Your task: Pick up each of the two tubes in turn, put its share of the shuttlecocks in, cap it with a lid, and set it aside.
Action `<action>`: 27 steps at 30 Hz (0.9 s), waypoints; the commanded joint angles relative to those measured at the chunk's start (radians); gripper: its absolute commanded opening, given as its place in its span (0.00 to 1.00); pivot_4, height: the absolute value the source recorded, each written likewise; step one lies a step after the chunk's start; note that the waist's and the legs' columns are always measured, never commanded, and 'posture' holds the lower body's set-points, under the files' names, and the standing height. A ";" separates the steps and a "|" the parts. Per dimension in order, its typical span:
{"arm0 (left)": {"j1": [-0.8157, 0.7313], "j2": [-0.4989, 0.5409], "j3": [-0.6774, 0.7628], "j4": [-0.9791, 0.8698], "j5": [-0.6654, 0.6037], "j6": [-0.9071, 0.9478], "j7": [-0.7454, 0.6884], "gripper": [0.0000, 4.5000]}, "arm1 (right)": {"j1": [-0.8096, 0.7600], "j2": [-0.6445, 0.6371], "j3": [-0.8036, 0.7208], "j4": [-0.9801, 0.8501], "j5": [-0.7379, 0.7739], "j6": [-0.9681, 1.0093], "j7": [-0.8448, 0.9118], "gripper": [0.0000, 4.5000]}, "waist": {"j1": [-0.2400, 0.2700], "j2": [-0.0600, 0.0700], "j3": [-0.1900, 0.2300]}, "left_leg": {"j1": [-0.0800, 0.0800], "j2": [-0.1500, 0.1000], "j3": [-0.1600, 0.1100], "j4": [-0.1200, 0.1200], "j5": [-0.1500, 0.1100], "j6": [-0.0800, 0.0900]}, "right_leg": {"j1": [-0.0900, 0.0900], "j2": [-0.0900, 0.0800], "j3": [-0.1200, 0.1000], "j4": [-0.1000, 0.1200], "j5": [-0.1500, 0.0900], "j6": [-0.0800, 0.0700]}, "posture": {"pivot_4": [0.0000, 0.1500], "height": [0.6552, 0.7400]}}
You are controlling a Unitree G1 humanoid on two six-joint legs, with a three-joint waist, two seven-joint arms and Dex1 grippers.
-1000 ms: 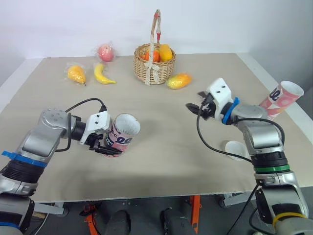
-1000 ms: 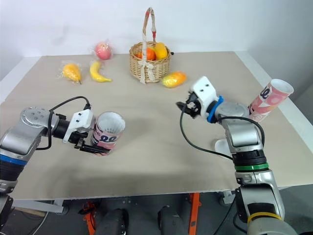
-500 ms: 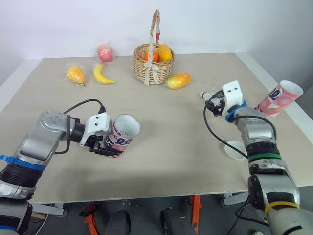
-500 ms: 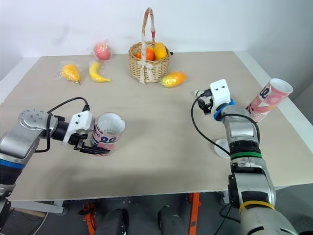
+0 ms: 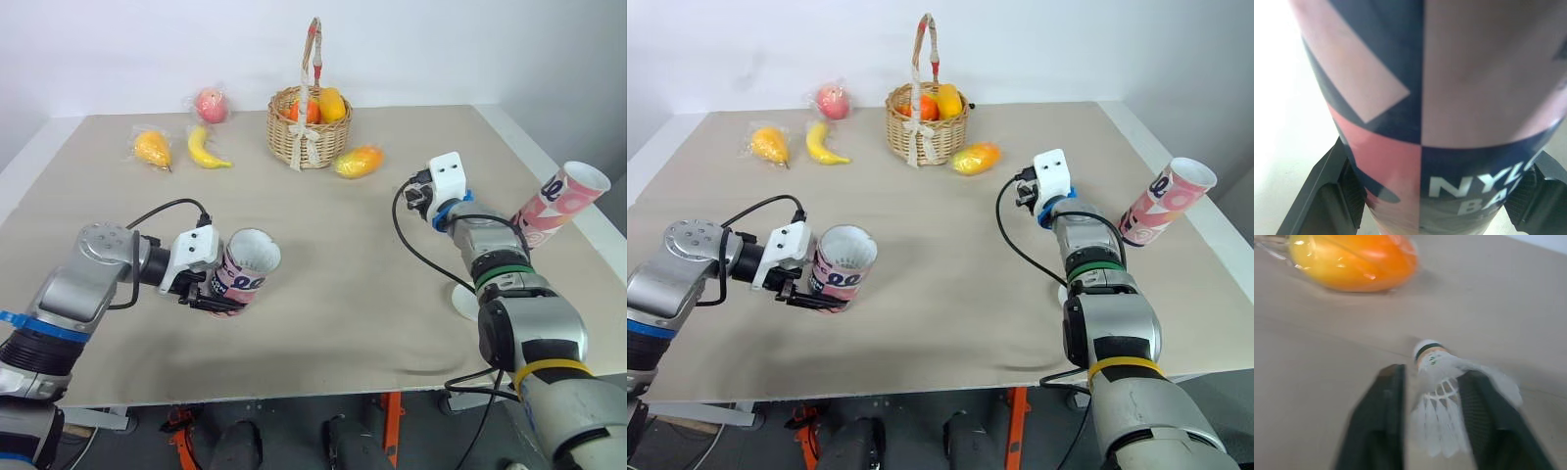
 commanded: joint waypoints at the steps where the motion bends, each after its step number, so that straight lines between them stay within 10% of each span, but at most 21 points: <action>1: 0.020 0.015 0.001 -0.017 0.003 0.009 0.007 0.71 | -0.028 -0.018 -0.026 -0.004 0.010 -0.030 0.011 0.00 | -0.001 0.000 0.000 | 0.000 0.000 0.000 0.000 0.000 0.000 | 0.000 0.000 0.000 0.000 0.000 0.000 | 1.00 1.00; 12: 0.022 0.013 -0.002 -0.011 0.006 -0.006 -0.004 0.71 | 0.008 -0.075 -0.073 -0.145 0.071 -0.028 0.134 0.00 | -0.002 0.000 0.000 | 0.001 0.000 0.000 -0.003 0.000 0.000 | 0.000 0.000 0.000 -0.001 -0.001 -0.001 | 1.00 1.00; 20: 0.014 0.011 -0.010 0.007 0.011 -0.016 -0.014 0.71 | 0.471 -0.296 0.012 -1.428 0.533 0.312 0.744 0.00 | 0.008 0.005 -0.001 | 0.001 0.000 -0.004 -0.008 -0.001 0.000 | 0.000 0.000 -0.003 -0.002 -0.003 -0.003 | 1.00 1.00; 27: -0.010 -0.002 -0.020 0.035 0.021 -0.033 -0.026 0.71 | 0.381 -0.261 0.141 -1.630 0.559 0.422 0.714 0.00 | 0.004 0.004 0.000 | 0.006 0.001 -0.001 -0.006 0.002 0.001 | 0.002 0.001 -0.002 -0.001 -0.003 0.000 | 1.00 1.00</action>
